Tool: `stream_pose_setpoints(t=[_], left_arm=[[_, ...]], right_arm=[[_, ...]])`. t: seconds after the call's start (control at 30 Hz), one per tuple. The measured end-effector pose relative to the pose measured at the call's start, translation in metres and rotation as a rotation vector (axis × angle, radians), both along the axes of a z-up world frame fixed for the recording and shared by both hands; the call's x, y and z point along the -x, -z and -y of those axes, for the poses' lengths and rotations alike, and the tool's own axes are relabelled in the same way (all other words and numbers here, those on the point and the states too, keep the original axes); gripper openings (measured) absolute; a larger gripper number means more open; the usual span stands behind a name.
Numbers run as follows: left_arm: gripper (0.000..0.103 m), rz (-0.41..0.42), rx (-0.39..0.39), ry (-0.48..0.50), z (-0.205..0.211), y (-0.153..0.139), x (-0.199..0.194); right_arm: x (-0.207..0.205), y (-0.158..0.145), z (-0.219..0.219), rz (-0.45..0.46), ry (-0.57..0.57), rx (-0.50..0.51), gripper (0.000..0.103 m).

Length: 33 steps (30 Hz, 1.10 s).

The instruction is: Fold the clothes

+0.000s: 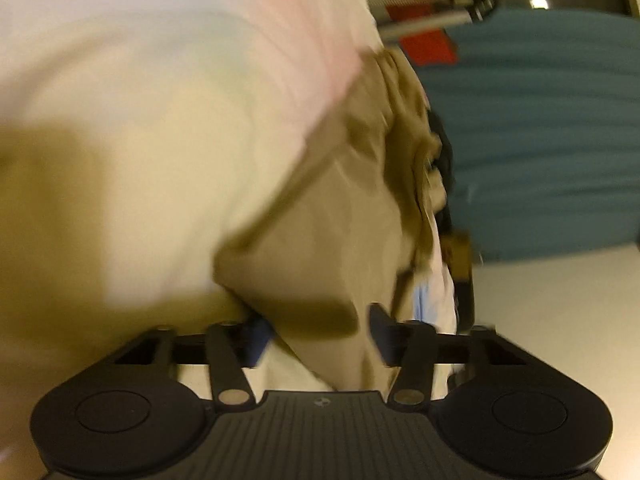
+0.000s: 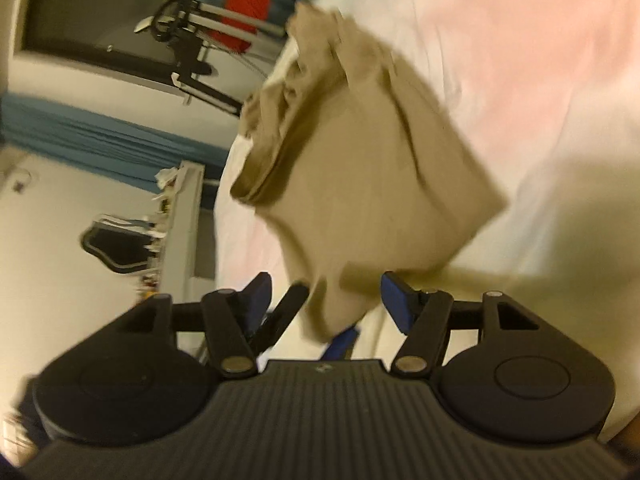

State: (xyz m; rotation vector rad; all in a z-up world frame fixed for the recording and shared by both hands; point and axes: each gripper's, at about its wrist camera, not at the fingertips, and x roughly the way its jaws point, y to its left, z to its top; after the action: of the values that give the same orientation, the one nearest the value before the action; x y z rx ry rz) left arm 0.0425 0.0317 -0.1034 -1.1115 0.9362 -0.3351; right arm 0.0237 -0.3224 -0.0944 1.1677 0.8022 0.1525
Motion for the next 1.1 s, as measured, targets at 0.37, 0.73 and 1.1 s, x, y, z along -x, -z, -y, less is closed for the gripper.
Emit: stream_pose_setpoints(t=[0.37,0.73,1.1], left_arm=[[0.008,0.151,0.116,-0.044,-0.002,-0.015,0.021],[0.007,0.184,0.062,-0.047,-0.003,-0.028,0.043],[0.007,0.195,0.058,-0.088,-0.018,-0.036,0.035]], right_arm=[[-0.023,0.025,-0.012,-0.065,0.125,-0.075,0.034],[0.000,0.017,0.022,-0.056,0.304,-0.033,0.018],[0.031,-0.011,0.056,-0.021,0.518,0.218,0.013]])
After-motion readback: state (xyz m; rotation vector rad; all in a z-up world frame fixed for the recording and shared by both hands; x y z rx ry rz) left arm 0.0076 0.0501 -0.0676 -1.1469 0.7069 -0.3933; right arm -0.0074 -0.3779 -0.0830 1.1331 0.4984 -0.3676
